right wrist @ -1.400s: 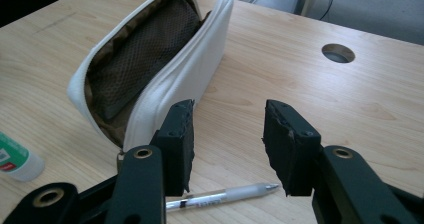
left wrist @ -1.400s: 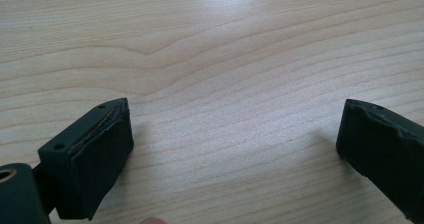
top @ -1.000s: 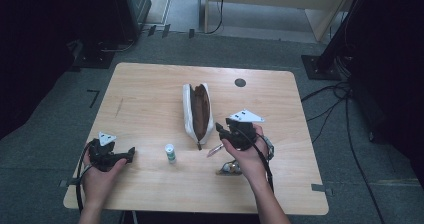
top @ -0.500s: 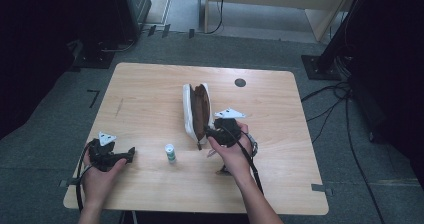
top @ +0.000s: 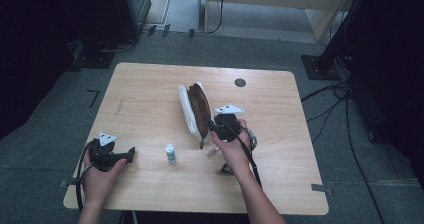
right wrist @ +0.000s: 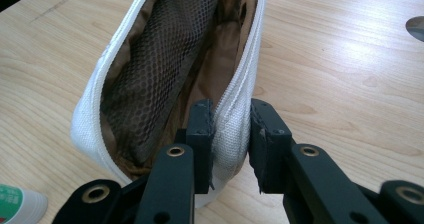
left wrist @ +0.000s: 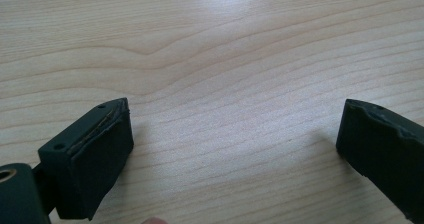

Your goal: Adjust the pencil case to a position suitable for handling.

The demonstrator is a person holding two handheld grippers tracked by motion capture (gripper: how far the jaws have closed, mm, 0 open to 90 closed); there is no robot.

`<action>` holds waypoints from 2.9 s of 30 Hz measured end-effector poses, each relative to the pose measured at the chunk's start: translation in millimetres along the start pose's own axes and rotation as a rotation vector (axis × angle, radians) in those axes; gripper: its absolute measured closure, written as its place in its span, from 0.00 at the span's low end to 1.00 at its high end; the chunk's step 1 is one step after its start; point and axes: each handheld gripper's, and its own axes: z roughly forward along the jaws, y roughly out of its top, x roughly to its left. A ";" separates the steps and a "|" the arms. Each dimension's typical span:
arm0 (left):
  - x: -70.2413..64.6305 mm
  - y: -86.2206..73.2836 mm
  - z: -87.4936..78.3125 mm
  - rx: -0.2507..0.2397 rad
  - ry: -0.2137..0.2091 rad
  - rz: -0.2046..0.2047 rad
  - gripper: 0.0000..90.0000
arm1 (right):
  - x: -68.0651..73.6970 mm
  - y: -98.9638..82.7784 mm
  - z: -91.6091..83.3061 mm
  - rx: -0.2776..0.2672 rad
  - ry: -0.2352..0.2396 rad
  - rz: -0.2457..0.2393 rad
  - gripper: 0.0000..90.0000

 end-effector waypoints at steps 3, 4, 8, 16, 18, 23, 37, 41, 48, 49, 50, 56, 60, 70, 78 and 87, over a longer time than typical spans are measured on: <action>0.0 0.0 0.0 -0.001 0.000 -0.001 0.02 | -3.9 1.3 0.9 0.004 0.004 0.002 0.84; 0.0 0.0 0.0 -0.001 0.000 -0.001 0.02 | -3.9 1.3 0.9 0.004 0.004 0.002 0.84; -0.2 0.0 0.1 -0.002 0.000 -0.002 0.02 | -4.8 1.3 1.3 0.003 0.009 -0.014 0.86; 0.0 0.0 0.0 0.000 0.000 -0.001 0.02 | -12.7 2.5 3.6 -0.002 0.044 0.003 0.88; 0.0 0.0 0.0 -0.001 0.000 -0.001 0.02 | -12.7 2.8 3.8 -0.002 0.043 0.003 0.88; 0.0 0.0 0.0 -0.001 0.000 -0.001 0.02 | -14.5 4.2 5.1 0.002 0.050 -0.004 0.88; 0.0 0.0 0.0 0.000 0.000 -0.001 0.02 | -17.4 3.9 4.7 -0.014 -0.017 0.033 0.88; -0.1 0.0 0.1 -0.001 0.000 -0.001 0.02 | -16.0 2.1 2.2 -0.006 0.003 0.035 0.85; -0.1 0.0 0.1 -0.002 0.000 -0.001 0.02 | -6.4 -8.3 -4.3 0.014 0.024 0.035 0.73; 0.0 0.0 0.1 -0.001 0.000 -0.001 0.02 | -6.4 -8.3 -4.3 0.014 0.024 0.035 0.73; -0.2 0.0 0.2 -0.002 0.000 -0.003 0.02 | -4.2 -11.6 -5.6 0.012 0.028 0.045 0.72; -0.1 0.0 0.0 -0.001 0.000 -0.001 0.02 | 1.3 -21.7 -9.3 0.016 0.036 0.040 0.68; 0.0 0.0 0.0 0.000 0.000 -0.001 0.02 | 5.0 -30.6 -8.9 0.029 0.053 0.030 0.70; -0.2 0.0 0.1 -0.002 0.000 -0.002 0.02 | 7.5 -36.3 0.0 0.020 0.030 0.019 0.82; -0.1 0.0 0.1 -0.001 0.000 -0.001 0.02 | -15.3 -26.1 9.0 0.026 -0.002 0.003 0.86; -0.2 0.0 0.2 -0.002 0.000 -0.002 0.02 | -52.3 -17.6 7.6 -0.006 -0.076 0.016 0.75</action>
